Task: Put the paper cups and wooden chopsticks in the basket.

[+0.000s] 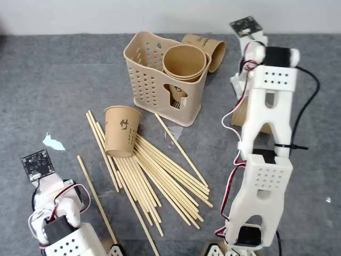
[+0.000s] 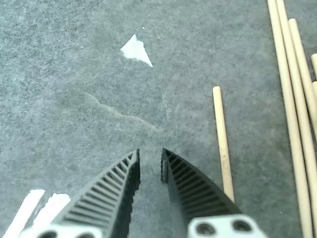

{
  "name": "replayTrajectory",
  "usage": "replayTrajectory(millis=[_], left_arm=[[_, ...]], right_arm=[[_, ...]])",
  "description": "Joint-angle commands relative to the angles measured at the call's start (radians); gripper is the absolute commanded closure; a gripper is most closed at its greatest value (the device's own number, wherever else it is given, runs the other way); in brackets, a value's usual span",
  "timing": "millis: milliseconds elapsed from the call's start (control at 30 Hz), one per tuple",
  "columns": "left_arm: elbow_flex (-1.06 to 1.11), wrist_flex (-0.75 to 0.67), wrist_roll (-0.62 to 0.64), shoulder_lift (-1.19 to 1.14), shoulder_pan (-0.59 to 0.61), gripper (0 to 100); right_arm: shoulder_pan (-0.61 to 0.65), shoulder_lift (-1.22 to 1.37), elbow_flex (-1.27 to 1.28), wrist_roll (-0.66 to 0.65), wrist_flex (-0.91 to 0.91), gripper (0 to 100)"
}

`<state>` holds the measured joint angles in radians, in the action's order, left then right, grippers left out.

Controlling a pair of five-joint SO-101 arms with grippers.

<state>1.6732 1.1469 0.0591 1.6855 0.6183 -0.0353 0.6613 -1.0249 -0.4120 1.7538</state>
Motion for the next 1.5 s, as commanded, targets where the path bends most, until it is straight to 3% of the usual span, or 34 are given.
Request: replayTrajectory(millis=[0,467,633,800,967,1267,1467], left_arm=[[-0.024,0.0,-0.005,0.003,0.005,92],[-0.024,0.002,-0.005,0.003,0.005,92],[-0.024,0.002,-0.005,0.003,0.005,92],[-0.024,0.002,-0.005,0.003,0.005,92],[-0.024,0.002,-0.005,0.003,0.005,92],[-0.024,0.002,-0.005,0.003,0.006,92],[-0.024,0.002,-0.005,0.003,0.006,92]], right_arm=[[0.027,-0.012,0.015,0.018,0.024,78.9],[-0.061,0.024,0.218,0.014,-0.142,79.2],[-0.09,0.047,0.19,-0.078,-0.136,93.5],[-0.117,0.013,0.149,-0.1,-0.071,94.2],[-0.111,-0.035,0.051,-0.146,0.035,95.6],[-0.104,-0.054,0.032,-0.149,0.039,98.0],[-0.007,-0.03,0.006,-0.14,0.01,98.0]])
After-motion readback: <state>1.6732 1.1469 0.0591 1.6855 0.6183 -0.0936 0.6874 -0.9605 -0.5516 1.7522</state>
